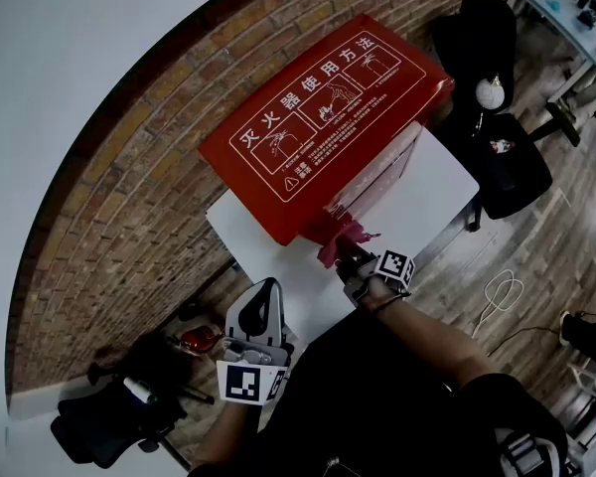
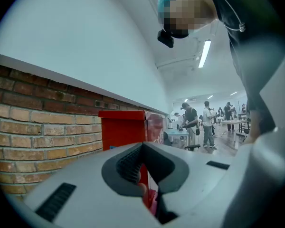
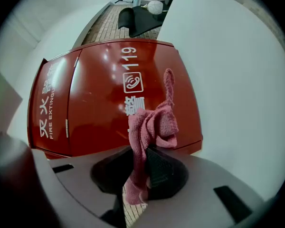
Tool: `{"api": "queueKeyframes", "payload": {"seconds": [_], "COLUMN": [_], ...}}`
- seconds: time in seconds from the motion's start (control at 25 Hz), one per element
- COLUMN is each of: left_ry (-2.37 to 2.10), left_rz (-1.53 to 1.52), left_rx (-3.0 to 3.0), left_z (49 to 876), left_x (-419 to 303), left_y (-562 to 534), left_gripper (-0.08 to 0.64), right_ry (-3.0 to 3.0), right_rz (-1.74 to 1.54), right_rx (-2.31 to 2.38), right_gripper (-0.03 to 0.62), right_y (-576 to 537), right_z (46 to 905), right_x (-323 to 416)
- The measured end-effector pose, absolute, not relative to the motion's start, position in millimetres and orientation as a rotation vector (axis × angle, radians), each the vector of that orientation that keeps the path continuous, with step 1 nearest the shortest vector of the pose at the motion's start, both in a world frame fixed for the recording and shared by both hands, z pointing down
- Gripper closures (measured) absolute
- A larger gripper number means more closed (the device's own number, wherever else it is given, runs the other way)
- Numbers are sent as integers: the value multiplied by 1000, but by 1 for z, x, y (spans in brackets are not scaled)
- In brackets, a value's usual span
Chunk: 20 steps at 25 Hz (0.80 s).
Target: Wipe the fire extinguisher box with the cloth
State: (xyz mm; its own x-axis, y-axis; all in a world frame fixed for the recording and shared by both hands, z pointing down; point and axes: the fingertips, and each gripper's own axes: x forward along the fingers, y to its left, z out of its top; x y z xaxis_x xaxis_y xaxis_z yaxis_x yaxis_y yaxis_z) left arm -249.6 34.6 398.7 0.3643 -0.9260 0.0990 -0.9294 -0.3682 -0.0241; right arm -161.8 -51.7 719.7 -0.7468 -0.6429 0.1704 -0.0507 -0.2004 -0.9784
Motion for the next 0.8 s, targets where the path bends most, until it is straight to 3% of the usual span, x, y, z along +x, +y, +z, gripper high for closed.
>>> {"api": "queueKeyframes", "payload": {"seconds": [0.8], "left_ry": [-1718], "left_rz": [134], "left_rx": [2607], "left_z": [399], "left_x": [-238], "left_y": [37], "left_gripper": [526], "right_ry": [1749], "right_rz": [-1904], "right_rx": [-683], "right_gripper": [514], "right_y": [-55], "right_z": [651], "right_x": [-161]}}
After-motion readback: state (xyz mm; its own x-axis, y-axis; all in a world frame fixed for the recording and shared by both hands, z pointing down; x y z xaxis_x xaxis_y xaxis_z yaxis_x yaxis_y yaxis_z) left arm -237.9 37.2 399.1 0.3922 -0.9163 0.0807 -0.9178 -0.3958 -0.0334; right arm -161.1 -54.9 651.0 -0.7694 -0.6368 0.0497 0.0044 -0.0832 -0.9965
